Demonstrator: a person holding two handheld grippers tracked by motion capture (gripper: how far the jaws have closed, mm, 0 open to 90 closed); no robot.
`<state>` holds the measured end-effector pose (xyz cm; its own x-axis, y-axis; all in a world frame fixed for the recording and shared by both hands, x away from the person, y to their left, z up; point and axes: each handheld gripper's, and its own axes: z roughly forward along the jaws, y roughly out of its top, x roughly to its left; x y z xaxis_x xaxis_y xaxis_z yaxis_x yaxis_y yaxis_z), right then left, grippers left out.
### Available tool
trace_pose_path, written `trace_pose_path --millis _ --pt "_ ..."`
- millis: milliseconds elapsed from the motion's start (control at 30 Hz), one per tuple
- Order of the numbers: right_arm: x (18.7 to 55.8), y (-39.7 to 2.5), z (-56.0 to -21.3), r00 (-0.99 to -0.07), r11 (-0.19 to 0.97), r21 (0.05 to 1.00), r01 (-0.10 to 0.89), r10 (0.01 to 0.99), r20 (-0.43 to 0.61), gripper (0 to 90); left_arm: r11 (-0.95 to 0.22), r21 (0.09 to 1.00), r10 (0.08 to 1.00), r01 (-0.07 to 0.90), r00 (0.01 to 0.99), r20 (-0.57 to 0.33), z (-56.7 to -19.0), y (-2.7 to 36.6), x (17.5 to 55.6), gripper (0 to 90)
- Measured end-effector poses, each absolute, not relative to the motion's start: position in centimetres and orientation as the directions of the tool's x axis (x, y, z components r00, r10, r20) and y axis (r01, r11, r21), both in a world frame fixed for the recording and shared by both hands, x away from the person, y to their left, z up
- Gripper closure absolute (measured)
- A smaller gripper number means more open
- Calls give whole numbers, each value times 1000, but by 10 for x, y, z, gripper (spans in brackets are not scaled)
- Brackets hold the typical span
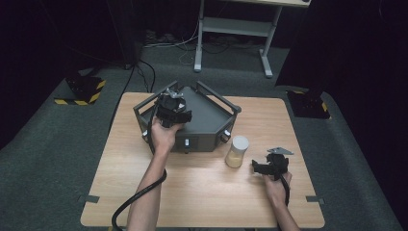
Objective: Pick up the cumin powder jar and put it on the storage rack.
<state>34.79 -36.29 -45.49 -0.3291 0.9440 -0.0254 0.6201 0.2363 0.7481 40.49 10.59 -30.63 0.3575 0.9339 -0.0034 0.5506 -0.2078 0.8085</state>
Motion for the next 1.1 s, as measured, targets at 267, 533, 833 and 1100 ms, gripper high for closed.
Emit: trace_pose_path --millis 267,533,833,1100 --pt "348 -363 -455 -334 239 748 619 942 -26 54 -183 815 947 550 323 -5 -317 103 411 318" --pt "348 -363 -455 -335 240 748 619 942 -25 54 -192 825 948 532 318 15 -329 99 409 318" --pt "348 -363 -455 -336 241 749 618 942 -26 54 -185 835 945 519 326 7 -334 101 407 316" --pt "348 -363 -455 -335 241 749 617 942 -26 54 -153 834 946 531 322 -31 -335 105 408 210"
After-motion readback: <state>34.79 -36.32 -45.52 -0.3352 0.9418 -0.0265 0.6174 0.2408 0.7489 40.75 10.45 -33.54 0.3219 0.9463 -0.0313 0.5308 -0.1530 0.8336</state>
